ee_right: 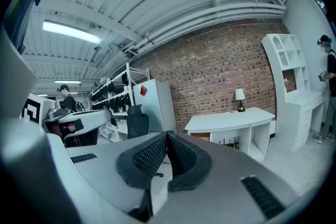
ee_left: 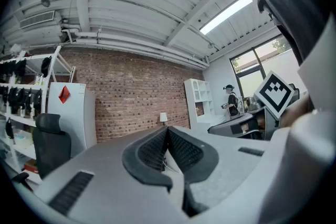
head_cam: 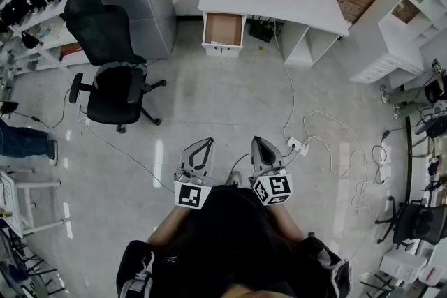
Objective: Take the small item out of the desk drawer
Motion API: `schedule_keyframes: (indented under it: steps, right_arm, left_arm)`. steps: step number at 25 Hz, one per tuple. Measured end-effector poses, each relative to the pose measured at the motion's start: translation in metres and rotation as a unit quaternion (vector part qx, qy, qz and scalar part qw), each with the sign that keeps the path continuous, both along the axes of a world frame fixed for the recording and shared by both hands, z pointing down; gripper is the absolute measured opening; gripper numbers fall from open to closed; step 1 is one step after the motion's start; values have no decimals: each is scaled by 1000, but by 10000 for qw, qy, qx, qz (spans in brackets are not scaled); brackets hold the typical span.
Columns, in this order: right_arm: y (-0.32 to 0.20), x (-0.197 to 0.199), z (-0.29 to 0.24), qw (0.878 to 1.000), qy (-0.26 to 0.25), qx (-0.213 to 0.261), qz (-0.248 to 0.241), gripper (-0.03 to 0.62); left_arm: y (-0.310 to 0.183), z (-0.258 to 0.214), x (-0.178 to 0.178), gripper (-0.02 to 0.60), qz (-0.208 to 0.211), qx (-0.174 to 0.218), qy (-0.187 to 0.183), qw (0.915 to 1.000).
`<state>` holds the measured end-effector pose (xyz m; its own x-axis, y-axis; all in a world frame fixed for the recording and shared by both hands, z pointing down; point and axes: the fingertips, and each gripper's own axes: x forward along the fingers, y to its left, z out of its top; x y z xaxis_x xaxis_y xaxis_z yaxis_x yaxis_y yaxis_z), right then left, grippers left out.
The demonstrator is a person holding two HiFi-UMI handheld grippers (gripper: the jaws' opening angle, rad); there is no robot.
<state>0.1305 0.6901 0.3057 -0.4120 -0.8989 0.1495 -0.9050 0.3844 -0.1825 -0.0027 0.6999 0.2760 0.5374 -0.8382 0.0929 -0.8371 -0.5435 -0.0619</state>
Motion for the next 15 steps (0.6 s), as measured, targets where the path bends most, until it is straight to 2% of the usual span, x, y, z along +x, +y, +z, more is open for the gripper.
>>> schedule_keyframes:
  steps: [15]
  right_arm:
    - [-2,22,4,9999,-30,-25,-134,26]
  left_arm:
    - [-3,1,27,8,-39,-15,6,10000]
